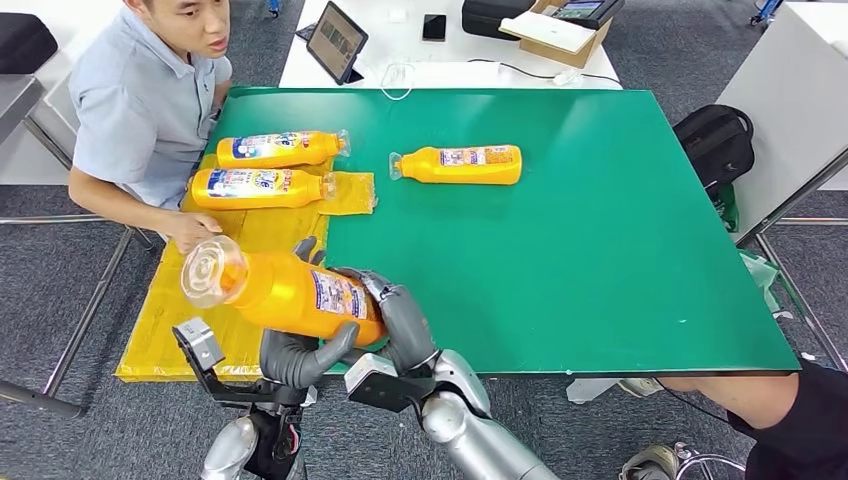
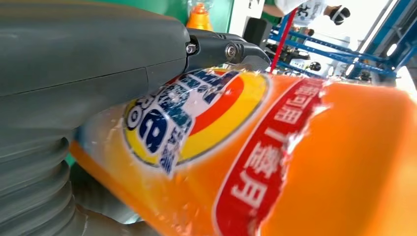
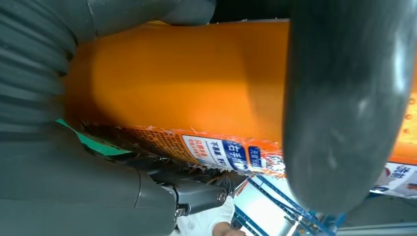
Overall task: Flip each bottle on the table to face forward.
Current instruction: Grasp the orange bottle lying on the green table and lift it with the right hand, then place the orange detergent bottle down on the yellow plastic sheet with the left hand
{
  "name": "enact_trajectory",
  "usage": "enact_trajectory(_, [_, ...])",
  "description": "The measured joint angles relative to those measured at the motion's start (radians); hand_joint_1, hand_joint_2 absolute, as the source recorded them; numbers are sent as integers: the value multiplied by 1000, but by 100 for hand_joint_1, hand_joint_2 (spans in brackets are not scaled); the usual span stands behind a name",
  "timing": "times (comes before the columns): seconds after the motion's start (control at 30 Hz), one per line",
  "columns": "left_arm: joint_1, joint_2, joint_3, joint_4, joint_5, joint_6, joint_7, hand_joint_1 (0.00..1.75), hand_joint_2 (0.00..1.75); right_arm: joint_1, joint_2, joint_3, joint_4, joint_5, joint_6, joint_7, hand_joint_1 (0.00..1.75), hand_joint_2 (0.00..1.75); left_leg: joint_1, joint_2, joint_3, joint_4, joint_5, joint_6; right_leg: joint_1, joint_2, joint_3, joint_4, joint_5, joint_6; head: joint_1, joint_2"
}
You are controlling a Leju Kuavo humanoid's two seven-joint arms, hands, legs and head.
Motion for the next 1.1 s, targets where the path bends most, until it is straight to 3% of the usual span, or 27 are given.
enact_trajectory(0.27, [0,8,1,0,14,2,0,3,175,-21,6,31,41,-28,-5,-3,175,175,0,0,0,0,0,0,0,0,0,0,0,0,0,0])
enact_trajectory(0.3, [0,10,1,0,15,2,3,41,175,-23,7,35,46,-36,-6,-3,173,175,0,1,0,0,0,0,0,0,0,0,0,0,0,0])
enact_trajectory(0.37, [-3,12,1,2,16,5,7,128,175,-28,10,44,56,-51,-6,-3,86,175,0,1,0,0,0,0,0,0,0,0,0,0,0,0])
enact_trajectory(0.4, [-6,13,1,5,16,8,8,168,175,-32,13,48,63,-58,-5,-3,42,131,0,1,0,0,0,0,0,0,0,0,0,0,0,0])
enact_trajectory(0.43, [-9,13,1,7,18,13,8,175,175,-35,16,55,70,-61,-3,-2,0,87,0,1,0,0,0,0,0,0,0,0,0,0,0,0])
enact_trajectory(0.5, [-15,13,2,12,33,22,5,175,175,-39,20,71,84,-68,0,-2,0,0,0,1,0,0,0,0,0,0,0,0,0,0,0,0])
enact_trajectory(0.6, [-18,13,8,14,81,11,-1,175,175,-36,14,101,80,-93,-23,-2,0,0,0,1,0,0,0,0,0,0,-1,0,0,0,0,0])
enact_trajectory(0.8, [-13,13,26,-21,221,-132,5,175,175,67,-65,157,-103,-177,-204,-5,0,0,0,0,-1,0,-1,0,0,0,-1,0,0,0,0,0])
enact_trajectory(1.1, [18,14,42,-75,227,-149,7,175,175,188,-150,109,-314,-167,-247,-5,0,0,0,0,-1,0,-1,0,0,0,-1,-1,0,0,0,0])
